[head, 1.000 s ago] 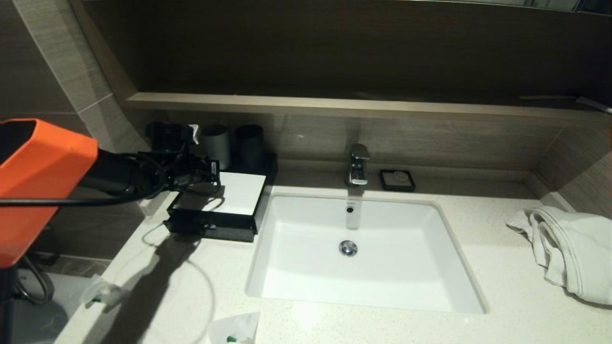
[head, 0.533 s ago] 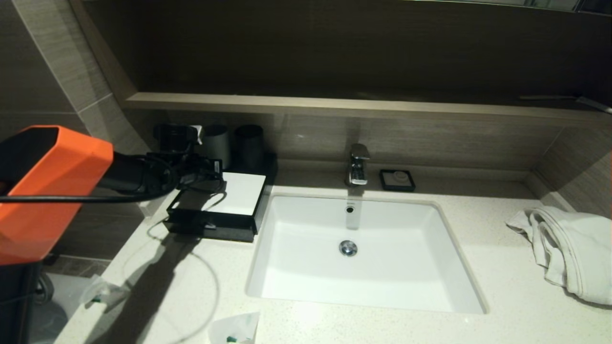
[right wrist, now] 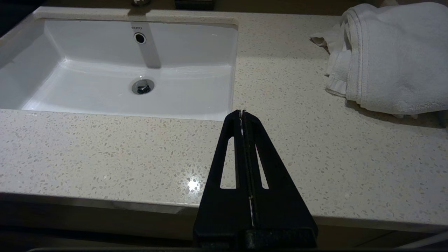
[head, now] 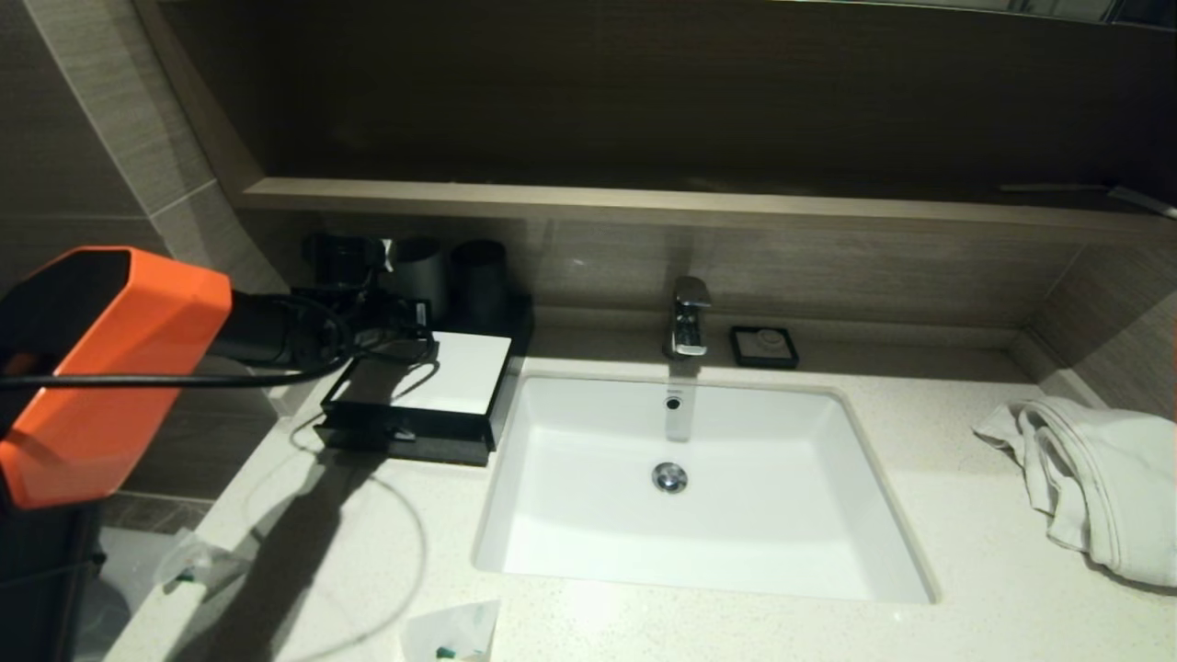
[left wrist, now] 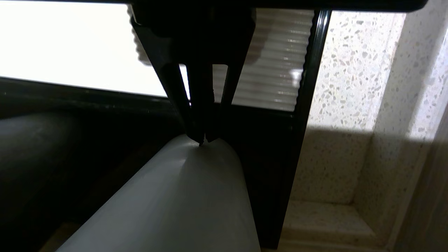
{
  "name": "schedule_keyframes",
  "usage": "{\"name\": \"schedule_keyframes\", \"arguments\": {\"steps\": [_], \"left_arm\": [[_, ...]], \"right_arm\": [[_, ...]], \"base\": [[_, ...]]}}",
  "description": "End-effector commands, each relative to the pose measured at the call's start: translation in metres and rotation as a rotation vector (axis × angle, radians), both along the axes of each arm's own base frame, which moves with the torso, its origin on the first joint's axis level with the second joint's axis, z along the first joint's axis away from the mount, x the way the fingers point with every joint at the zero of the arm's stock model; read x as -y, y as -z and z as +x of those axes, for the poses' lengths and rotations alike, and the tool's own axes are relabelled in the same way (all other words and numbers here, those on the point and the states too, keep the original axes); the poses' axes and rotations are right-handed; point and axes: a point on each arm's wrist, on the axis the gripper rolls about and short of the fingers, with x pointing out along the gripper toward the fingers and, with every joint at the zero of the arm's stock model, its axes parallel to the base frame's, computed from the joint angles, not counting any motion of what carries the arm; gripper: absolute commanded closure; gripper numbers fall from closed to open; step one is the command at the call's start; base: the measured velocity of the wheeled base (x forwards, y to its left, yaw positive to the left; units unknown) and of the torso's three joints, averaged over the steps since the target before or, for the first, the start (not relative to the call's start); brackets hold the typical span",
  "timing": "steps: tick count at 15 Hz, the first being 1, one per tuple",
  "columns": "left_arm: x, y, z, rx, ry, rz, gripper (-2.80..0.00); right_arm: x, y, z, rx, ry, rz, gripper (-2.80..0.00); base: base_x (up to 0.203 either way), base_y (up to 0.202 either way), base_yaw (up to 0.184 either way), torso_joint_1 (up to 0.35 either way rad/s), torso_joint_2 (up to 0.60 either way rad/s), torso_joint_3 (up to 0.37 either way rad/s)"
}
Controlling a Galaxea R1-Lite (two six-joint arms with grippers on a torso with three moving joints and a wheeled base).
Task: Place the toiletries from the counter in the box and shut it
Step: Place the cup on the storage box
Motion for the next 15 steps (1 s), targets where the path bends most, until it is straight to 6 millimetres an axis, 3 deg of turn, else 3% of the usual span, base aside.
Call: {"name": "schedule_keyframes", "arguments": {"steps": [1, 15], "left_arm": [[0.000, 0.000, 0.004, 0.008, -0.001, -0.001, 0.00], [0.002, 0.005, 0.016, 0.003, 0.001, -0.001, 0.00]], "right_arm": [[0.000, 0.000, 0.000, 0.000, -0.001, 0.000, 0.00], [0.000, 0.000, 0.000, 0.000, -0.001, 0.000, 0.00]], "base": [[0.000, 0.000, 0.000, 0.000, 0.00, 0.000], [0.000, 0.000, 0.000, 0.000, 0.00, 0.000]]}}
